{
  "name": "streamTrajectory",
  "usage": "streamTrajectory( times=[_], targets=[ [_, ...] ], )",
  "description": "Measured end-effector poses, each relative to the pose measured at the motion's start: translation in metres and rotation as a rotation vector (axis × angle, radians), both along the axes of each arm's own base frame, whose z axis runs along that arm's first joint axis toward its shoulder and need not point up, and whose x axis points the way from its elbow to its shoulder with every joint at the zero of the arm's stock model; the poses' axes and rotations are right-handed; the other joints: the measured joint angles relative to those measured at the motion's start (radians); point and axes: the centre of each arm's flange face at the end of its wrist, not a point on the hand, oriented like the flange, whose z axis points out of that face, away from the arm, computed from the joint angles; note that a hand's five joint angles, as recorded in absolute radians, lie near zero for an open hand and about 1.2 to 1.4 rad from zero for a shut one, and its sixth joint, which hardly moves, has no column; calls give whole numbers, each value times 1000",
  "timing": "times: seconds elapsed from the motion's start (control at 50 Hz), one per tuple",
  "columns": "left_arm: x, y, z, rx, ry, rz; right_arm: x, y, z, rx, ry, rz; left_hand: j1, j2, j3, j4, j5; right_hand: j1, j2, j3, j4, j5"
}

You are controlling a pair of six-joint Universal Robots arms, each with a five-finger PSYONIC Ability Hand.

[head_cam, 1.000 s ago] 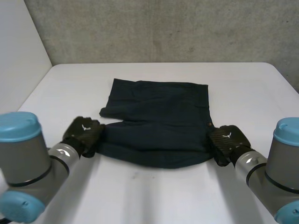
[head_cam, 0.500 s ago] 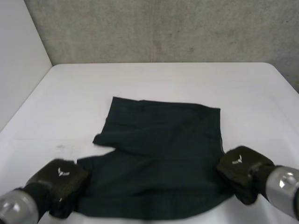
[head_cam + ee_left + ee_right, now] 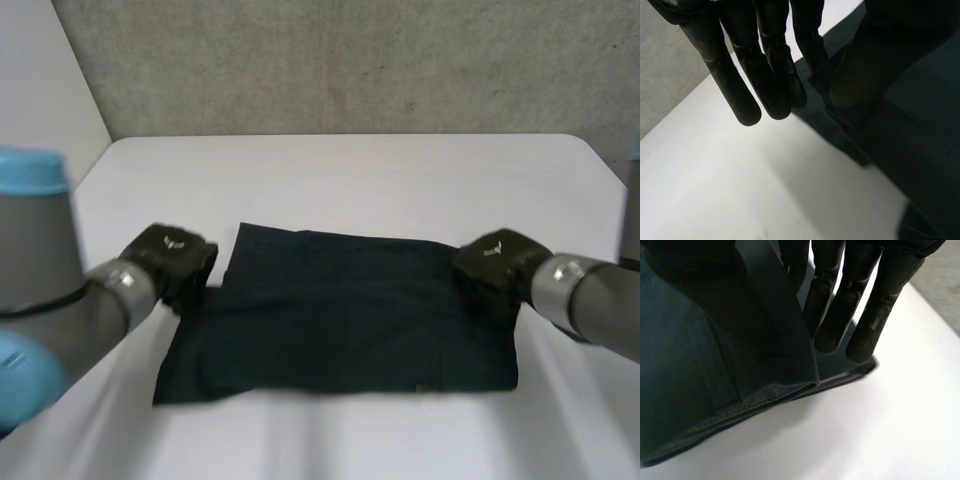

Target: Fold the shorts.

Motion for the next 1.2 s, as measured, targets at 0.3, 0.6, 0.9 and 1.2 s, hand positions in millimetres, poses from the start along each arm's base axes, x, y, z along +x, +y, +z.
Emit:
streamTrajectory(
  times=[0.3, 0.6, 0.9, 1.2],
  targets=[
    [-61, -116, -42, -209, -2, 131, 40, -96, -44, -284, -39, -106, 72, 0, 0, 0, 10, 0, 0, 0, 0, 5],
    [-89, -138, -64, -407, 6, 82, 52, -128, -79, -445, -9, -108, -158, -251, -245, -256, -226, -465, -526, -501, -509, -459],
    [-90, -84, -15, -419, 13, 44, 29, -77, 26, -491, -242, -241, -717, -879, -864, -889, -863, -762, -954, -969, -956, -929],
    [-42, -13, -44, -72, 171, -36, -18, 7, -46, -1, -335, -316, -717, -876, -863, -886, -860, -628, -791, -791, -802, -787]
  ],
)
